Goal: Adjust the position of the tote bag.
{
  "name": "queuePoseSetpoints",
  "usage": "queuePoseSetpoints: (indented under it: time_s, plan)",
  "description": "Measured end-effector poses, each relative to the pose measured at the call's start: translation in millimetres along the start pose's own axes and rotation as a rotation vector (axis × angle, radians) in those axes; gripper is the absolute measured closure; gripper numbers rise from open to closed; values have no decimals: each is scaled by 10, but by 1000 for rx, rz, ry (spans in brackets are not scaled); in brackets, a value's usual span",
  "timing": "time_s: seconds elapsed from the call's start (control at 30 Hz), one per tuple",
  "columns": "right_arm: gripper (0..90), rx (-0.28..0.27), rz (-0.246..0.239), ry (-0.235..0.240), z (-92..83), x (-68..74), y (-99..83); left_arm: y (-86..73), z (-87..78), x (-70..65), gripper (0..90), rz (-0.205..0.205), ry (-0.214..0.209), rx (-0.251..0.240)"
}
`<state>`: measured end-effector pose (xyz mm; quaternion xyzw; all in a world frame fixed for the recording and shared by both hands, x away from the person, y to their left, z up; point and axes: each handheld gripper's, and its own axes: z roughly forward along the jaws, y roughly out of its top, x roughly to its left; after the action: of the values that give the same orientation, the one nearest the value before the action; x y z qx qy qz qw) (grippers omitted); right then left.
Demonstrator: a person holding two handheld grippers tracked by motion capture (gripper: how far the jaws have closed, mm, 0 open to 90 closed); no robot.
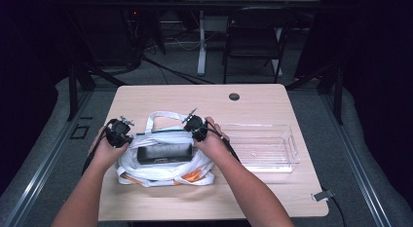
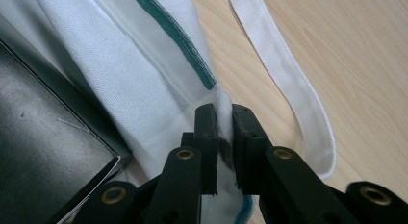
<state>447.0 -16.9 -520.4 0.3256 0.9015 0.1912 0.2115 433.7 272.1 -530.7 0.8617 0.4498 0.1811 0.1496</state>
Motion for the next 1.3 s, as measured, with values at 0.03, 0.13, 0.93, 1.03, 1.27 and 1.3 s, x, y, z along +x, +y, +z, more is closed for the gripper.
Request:
queuePoseSetpoints:
  time_s: [0.03, 0.13, 0.93, 1.03, 1.27, 1.3]
  plan:
    - [822, -1, 0, 0, -2, 1, 0, 2, 1, -7, 855, 1, 4, 1]
    - [820, -20, 16, 3, -20, 6, -8, 5, 0, -18, 855, 3, 10, 1]
    - [670, -160, 50, 48, -635, -97, -137, 6, -10, -34, 852, 7, 19, 5]
    - [668, -158, 42, 51, -699, -101, -224, 7, -9, -35, 852, 6, 19, 6]
    - [679, -166, 45, 78, -753, -24, -403, 7, -10, -40, 851, 5, 23, 7]
    - [681, -168, 42, 79, -757, -16, -414, 7, -11, -40, 851, 8, 24, 8]
